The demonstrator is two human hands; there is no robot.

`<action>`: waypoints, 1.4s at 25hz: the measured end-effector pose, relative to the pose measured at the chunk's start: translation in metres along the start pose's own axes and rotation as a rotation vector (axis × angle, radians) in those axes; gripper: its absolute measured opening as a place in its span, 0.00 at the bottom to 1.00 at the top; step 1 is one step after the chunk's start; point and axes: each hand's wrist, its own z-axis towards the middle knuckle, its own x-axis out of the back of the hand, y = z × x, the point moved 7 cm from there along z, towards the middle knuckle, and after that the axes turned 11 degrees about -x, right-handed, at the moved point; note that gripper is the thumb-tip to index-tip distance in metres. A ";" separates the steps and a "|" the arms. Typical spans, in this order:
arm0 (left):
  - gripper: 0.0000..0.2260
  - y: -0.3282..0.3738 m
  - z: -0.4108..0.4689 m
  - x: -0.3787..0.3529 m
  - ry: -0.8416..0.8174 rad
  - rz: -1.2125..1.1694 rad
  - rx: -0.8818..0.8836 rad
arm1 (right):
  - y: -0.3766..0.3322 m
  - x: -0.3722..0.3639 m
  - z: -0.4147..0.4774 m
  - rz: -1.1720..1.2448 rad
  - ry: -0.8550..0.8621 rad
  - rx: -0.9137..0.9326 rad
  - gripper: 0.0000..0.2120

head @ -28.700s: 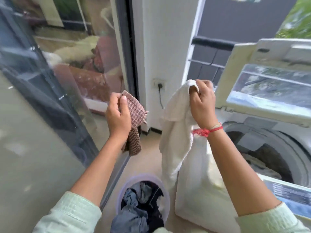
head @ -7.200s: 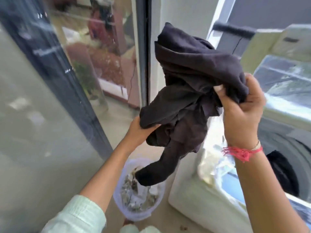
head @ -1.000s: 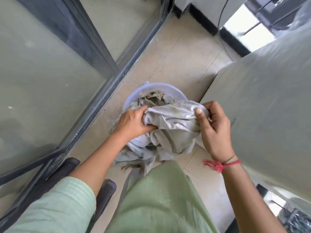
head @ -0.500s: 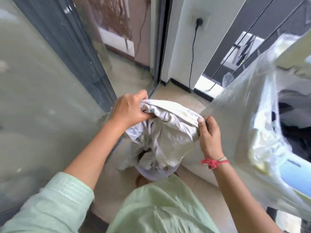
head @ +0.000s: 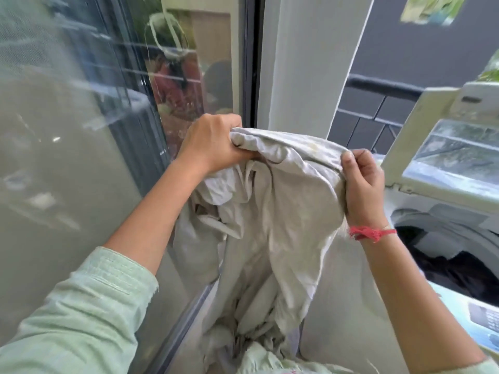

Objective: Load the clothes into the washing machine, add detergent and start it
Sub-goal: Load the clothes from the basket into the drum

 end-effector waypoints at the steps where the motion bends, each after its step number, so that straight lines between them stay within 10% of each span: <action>1: 0.26 0.003 0.009 0.010 0.009 0.000 -0.047 | -0.015 0.001 0.007 -0.023 0.015 0.054 0.12; 7: 0.24 0.031 0.040 0.009 -0.158 -0.138 -0.290 | -0.141 0.019 0.054 -0.052 0.240 0.386 0.14; 11: 0.20 0.030 0.060 0.026 0.154 -0.169 -0.285 | -0.186 0.024 0.068 -0.237 0.340 0.540 0.14; 18: 0.16 0.000 0.078 0.031 0.280 -0.120 -0.091 | -0.102 0.019 0.049 -1.292 -0.159 0.528 0.23; 27: 0.09 0.102 0.114 -0.124 -0.523 -0.413 -0.117 | -0.161 0.183 0.087 -1.042 0.533 0.737 0.31; 31: 0.15 0.182 0.184 -0.148 -0.201 -0.775 -0.078 | -0.180 0.307 0.098 -0.755 0.664 0.748 0.26; 35: 0.06 0.302 0.257 -0.162 0.156 -0.547 -0.217 | -0.187 0.417 0.096 -0.774 0.923 0.800 0.20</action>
